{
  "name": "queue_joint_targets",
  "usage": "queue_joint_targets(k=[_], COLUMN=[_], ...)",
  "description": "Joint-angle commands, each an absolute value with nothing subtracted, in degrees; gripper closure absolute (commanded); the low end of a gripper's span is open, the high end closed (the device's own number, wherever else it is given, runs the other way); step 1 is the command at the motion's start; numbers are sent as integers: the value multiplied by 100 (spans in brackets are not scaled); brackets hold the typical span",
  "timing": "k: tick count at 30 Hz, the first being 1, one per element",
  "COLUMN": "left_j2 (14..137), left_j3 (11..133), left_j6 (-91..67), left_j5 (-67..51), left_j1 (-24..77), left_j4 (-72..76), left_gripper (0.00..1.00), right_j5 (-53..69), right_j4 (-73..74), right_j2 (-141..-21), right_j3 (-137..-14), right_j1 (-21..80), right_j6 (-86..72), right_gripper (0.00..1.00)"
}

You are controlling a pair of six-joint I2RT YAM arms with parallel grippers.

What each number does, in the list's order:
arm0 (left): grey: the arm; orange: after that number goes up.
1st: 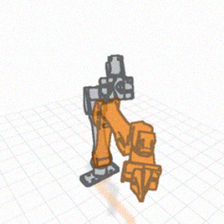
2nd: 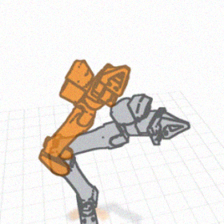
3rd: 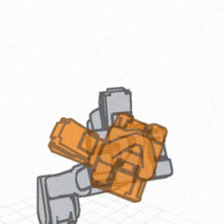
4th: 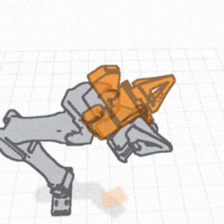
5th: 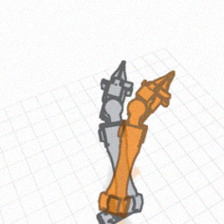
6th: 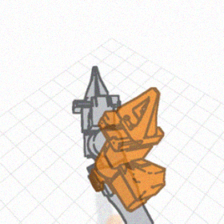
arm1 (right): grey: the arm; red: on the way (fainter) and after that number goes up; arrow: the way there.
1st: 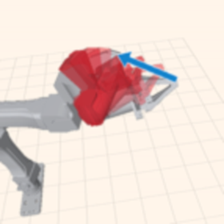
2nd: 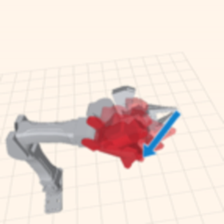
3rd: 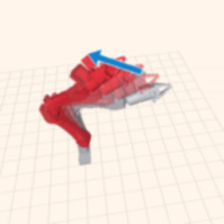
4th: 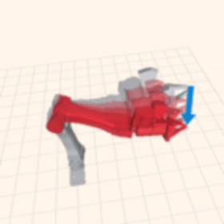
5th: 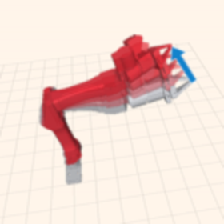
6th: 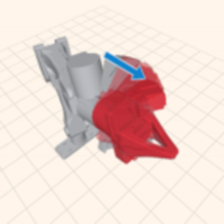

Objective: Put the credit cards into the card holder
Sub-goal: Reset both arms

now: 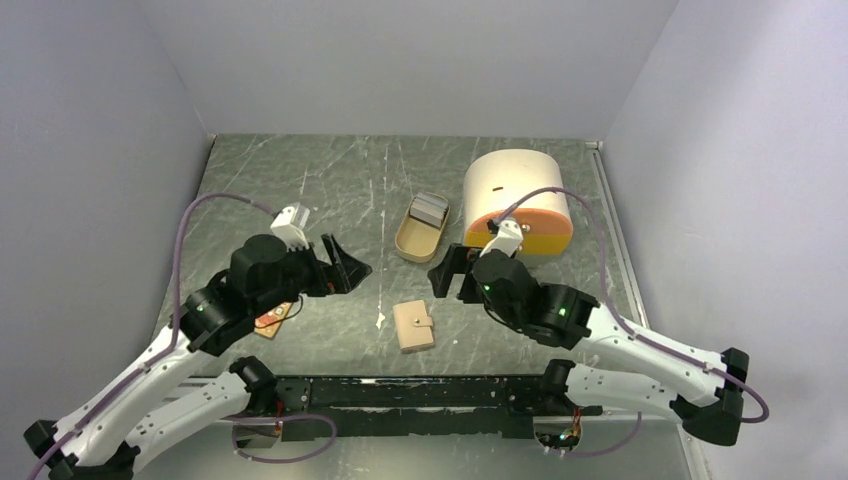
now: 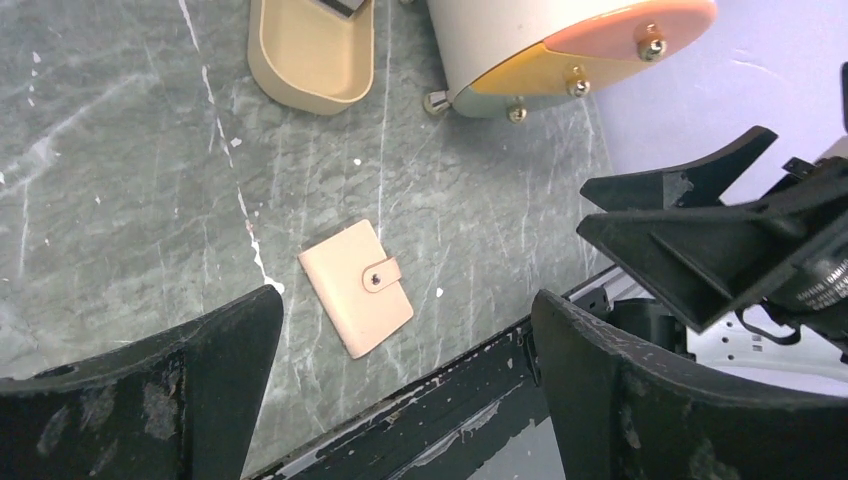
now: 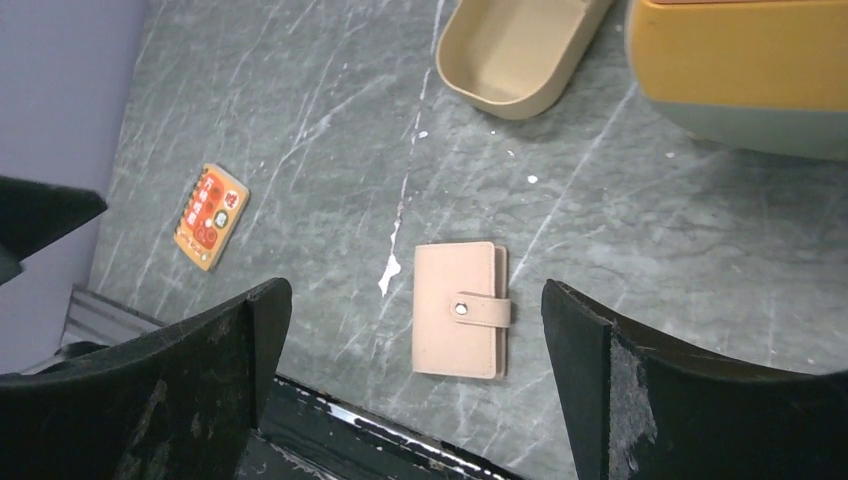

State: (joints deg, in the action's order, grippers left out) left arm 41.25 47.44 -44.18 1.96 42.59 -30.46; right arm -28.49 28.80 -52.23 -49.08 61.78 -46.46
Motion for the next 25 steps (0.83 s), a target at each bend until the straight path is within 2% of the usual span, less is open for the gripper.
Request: queue_joint_targets(k=[1,11,25], left_j2=[3661,3250,3410], left_j3=[4556,4422,4381], left_j6=[-4167,-4237,-4273], left_j5=[255,483,408], left_j1=[4285,4282,4285], left_j4=[-3002,-3003,-2940], left_gripper=[1,1,1], right_j5=[-3355,-3621,-3776], right_j4=[3398,3513,3519], right_j2=[-4842,-4213,-4121], right_j3=[-4831,-4871,-4775], right_j1=[6155,6153,6155], right_j6=[-5034,-4945,-4963], right_gripper=[1,1,1])
